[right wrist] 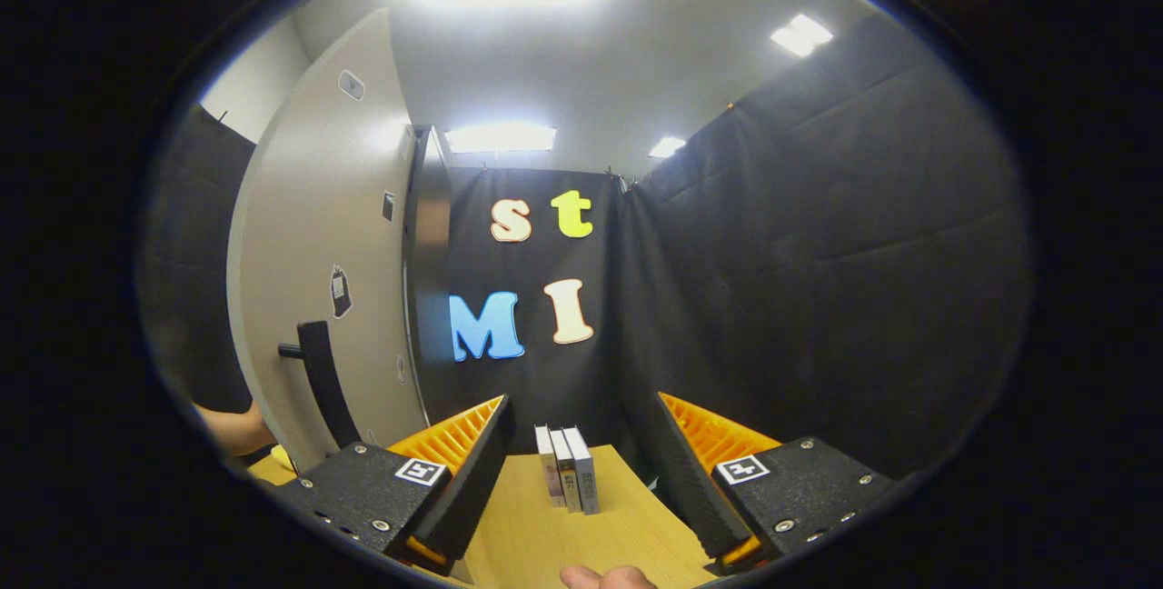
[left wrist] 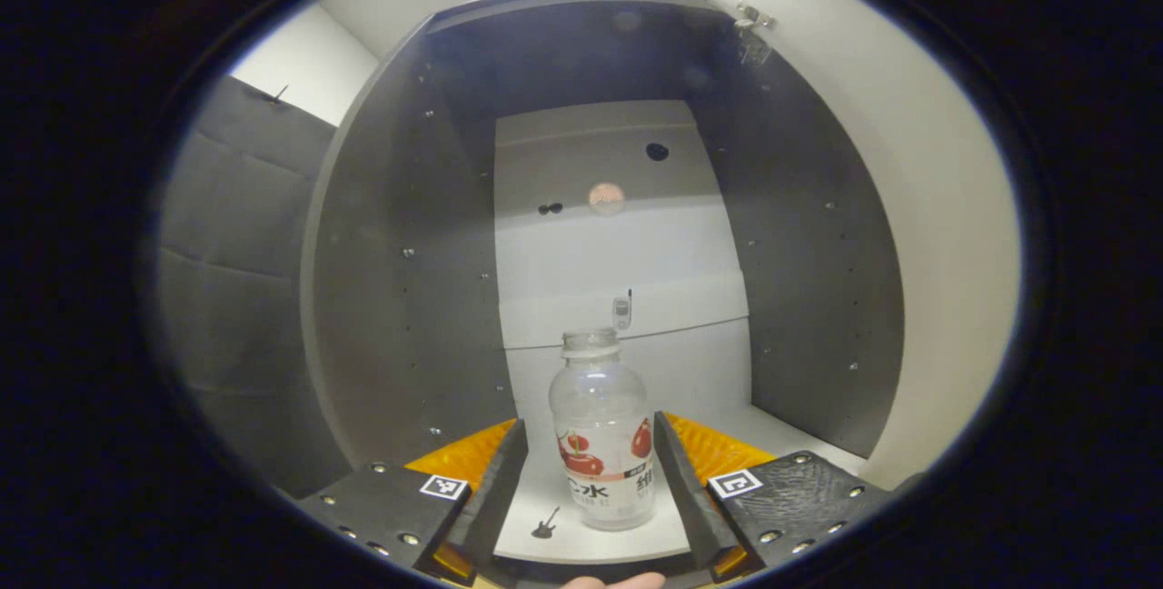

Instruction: Open the cabinet door with the right hand, grasp the bottle in the cabinet with the left hand and place it on the coaster, then close the cabinet door with the right hand.

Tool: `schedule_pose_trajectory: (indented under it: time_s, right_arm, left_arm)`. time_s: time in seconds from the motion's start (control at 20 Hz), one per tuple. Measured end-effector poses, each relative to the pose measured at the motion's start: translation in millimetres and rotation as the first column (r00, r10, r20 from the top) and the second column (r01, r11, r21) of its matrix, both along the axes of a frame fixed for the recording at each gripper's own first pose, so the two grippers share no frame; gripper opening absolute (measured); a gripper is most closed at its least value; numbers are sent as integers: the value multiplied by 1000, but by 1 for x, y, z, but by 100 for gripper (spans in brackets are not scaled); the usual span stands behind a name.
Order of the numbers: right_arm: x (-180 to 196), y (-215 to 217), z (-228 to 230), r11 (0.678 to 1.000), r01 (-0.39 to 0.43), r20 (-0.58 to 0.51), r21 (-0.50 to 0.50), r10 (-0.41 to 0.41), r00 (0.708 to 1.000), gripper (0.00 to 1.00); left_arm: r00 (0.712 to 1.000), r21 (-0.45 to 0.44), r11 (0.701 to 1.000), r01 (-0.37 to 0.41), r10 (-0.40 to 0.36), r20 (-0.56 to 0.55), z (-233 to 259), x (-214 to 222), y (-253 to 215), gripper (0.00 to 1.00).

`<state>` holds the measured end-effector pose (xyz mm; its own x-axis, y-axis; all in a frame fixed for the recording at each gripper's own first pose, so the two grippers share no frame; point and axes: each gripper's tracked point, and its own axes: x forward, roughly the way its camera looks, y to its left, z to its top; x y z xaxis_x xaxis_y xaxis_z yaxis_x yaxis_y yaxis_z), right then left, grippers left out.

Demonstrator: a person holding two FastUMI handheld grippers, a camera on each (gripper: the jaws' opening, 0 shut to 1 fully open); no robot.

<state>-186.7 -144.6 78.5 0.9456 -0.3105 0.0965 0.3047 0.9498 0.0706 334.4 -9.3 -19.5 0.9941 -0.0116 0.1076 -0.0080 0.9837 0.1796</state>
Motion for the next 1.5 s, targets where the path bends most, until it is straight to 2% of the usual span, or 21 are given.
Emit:
schedule_pose_trajectory:
  time_s: [0.05, 0.1, 0.15, 0.25, 0.5, 0.55, 0.6, 0.7, 0.8, 1.0, 1.15, 1.2, 1.3, 1.4, 1.5]
  right_arm:
    - [4, -1, -3, 1000, 9, -5, 5, -9, 1000, 92]
    - [9, -1, -4, 1000, 10, -10, 7, -10, 1000, 92]
    - [13, 1, -7, 1000, 7, -21, 4, -7, 1000, 92]
    - [19, 0, -16, 1000, 6, -53, -22, -7, 999, 92]
    - [49, 12, -23, 999, -37, -89, -22, 35, 995, 92]
    - [54, 14, -23, 999, -47, -93, -24, 45, 995, 92]
    - [57, 15, -24, 998, -52, -102, -38, 48, 994, 92]
    - [59, 14, -24, 995, -61, -115, -84, 52, 992, 92]
    - [61, 14, -25, 992, -64, -119, -106, 51, 992, 93]
    - [69, 11, -26, 998, -52, -96, -48, 47, 994, 92]
    - [67, 2, -39, 1000, -8, -105, -23, 5, 994, 93]
    - [68, 3, -44, 1000, 3, -106, -6, -4, 994, 93]
    - [69, 5, -55, 999, 21, -112, 36, -17, 994, 93]
    - [72, 19, -67, 997, 7, -128, 74, 3, 992, 92]
    - [72, 33, -74, 998, -14, -137, 66, 23, 990, 92]
  left_arm:
    - [1000, -2, 1000, -7, 7, -3, -2, 7, 2, 86]
    - [1000, -5, 1000, -15, 15, -12, -6, 12, 3, 75]
    - [999, -16, 1000, -12, 11, -31, -11, 16, 1, 75]
    - [999, -27, 999, -18, 17, -37, -14, 27, 3, 80]
    - [999, -23, 999, -39, 39, -25, -16, 56, 8, 80]
    - [997, -6, 997, -71, 71, -19, -15, 58, 13, 86]
    - [995, 7, 995, -95, 96, -16, -14, 57, 15, 85]
    - [996, -13, 996, -88, 88, -21, -16, 58, 12, 71]
    - [997, -61, 996, -68, 66, -30, -14, 52, 15, 71]
    - [998, -59, 996, -64, 62, -34, -5, 44, 13, 71]
    - [998, -78, 995, -54, 52, -34, -1, 44, 16, 71]
    - [998, -83, 995, -53, 50, -39, -1, 44, 16, 77]
    - [998, -92, 994, -53, 50, -36, 1, 43, 17, 65]
    - [998, -97, 993, -62, 61, -19, 3, 43, 17, 65]
    - [997, -103, 992, -75, 75, -11, 2, 43, 17, 77]
